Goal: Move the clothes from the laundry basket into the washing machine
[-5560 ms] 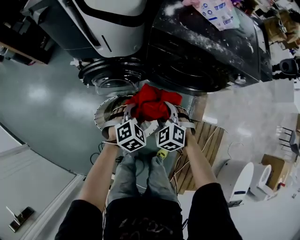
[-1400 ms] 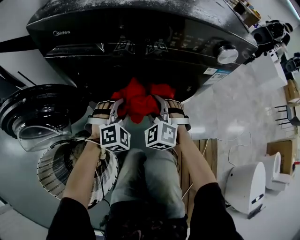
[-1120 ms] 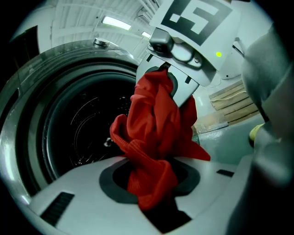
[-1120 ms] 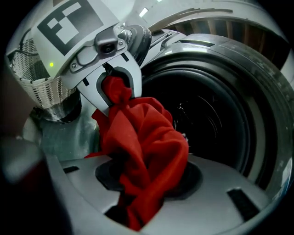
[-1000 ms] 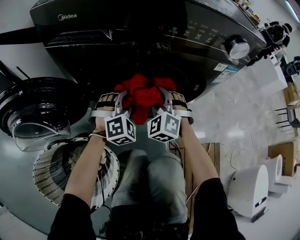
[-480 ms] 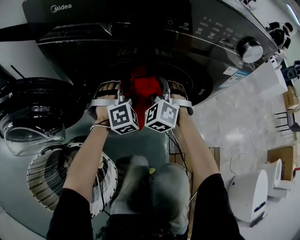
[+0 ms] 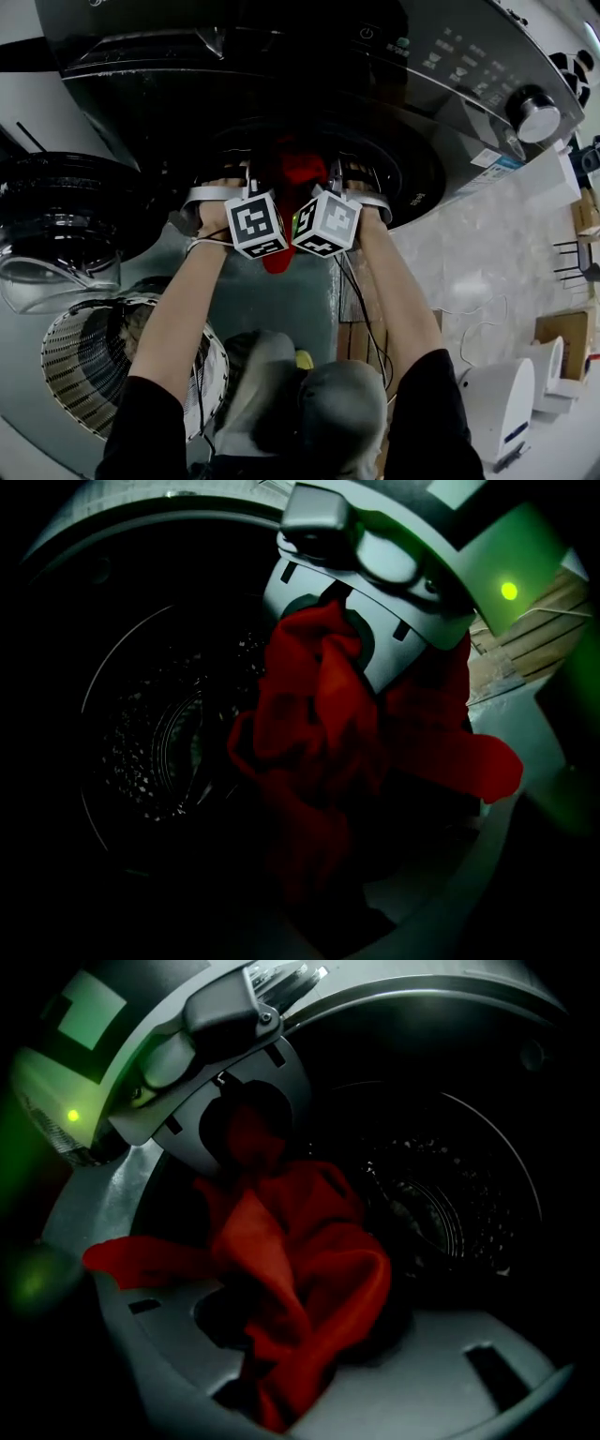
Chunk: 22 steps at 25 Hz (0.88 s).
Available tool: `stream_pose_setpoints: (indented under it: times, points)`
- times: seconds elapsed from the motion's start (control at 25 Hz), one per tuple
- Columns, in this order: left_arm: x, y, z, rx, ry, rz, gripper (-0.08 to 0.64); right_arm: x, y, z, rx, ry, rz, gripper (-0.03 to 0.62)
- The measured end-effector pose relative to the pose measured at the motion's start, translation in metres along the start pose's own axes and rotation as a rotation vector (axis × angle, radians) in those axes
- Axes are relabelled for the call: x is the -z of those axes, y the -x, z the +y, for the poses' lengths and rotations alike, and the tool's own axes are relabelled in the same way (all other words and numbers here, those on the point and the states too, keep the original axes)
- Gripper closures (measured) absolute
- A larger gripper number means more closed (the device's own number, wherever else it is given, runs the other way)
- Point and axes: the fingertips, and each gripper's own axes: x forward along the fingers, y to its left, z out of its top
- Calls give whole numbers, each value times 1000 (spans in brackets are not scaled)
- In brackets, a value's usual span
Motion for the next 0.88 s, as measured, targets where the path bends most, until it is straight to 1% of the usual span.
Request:
stream_pose_setpoints:
  times: [0.08, 0.2, 0.32, 0.44, 0.48, 0.52, 0.56, 0.6, 0.64, 0.68, 0.76, 0.88]
  points:
    - [2, -7, -1, -6, 5, 14, 411, 2, -5, -5, 16, -6, 16, 410]
    - [5, -16, -2, 4, 18, 16, 408, 4, -15, -4, 17, 2, 10, 402]
    - [4, -20, -5, 20, 6, 12, 400, 8, -17, -4, 17, 14, 26, 383]
    - [4, -23, -10, 40, -23, 9, 390, 9, -19, -2, 15, 30, 38, 374]
    - [4, -24, -12, 51, -39, 7, 380, 9, -20, 1, 11, 46, 33, 362]
    - [4, -25, -15, 66, -57, 3, 367, 8, -22, 4, 5, 65, 26, 332]
    - [4, -25, -18, 82, -74, -2, 343, 8, -24, 7, 0, 82, 20, 287]
    - [3, -25, -21, 96, -87, -6, 308, 9, -25, 10, -4, 94, 17, 255]
    - [3, -24, -24, 107, -96, -9, 285, 9, -24, 13, -6, 103, 17, 240]
    - [3, -24, -26, 115, -99, -9, 258, 10, -24, 14, -8, 112, 17, 232]
    - [3, -23, -25, 115, -86, -10, 233, 9, -22, 16, -5, 122, 12, 229]
    - [0, -22, -19, 90, -60, -18, 224, 5, -20, 13, 15, 106, -10, 227]
